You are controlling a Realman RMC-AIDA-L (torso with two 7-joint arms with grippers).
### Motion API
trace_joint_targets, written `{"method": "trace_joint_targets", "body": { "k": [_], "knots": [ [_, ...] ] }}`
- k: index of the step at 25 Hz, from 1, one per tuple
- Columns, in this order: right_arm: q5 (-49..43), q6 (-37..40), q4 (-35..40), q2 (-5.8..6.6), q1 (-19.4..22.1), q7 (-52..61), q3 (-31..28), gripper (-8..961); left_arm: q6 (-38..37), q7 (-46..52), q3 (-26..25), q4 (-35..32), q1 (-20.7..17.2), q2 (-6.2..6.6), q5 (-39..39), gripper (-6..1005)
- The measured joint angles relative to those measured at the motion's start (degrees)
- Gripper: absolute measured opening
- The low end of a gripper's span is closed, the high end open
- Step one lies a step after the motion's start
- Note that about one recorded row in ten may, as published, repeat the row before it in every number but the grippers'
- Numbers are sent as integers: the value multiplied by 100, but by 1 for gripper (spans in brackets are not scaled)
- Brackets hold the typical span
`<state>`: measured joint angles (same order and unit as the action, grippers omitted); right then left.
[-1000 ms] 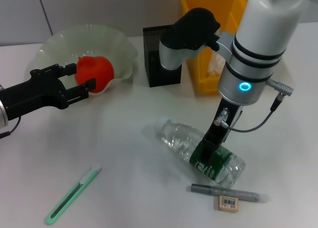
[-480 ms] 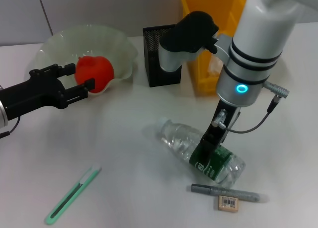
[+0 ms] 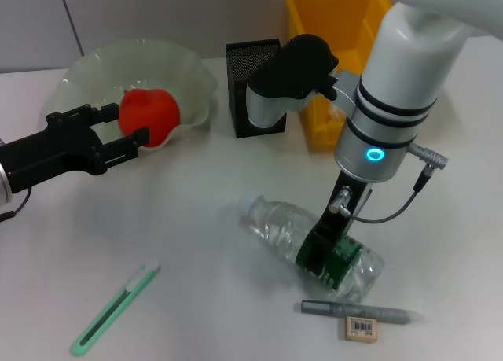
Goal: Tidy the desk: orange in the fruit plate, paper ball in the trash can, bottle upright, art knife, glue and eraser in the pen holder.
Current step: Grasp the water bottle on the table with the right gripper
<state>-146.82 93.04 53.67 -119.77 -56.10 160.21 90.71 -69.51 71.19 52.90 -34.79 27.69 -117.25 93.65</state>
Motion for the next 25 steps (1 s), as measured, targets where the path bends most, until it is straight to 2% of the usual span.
{"method": "trace_joint_targets", "body": {
  "k": [9, 25],
  "knots": [
    [84, -254, -125, -3, 11, -8, 210, 760, -1, -56, 0, 12, -1, -8, 4, 694],
    [84, -394, -206, -2, 17, -158, 219, 760, -1, -61, 0, 7, -18, -17, 4, 694]
  ]
}}
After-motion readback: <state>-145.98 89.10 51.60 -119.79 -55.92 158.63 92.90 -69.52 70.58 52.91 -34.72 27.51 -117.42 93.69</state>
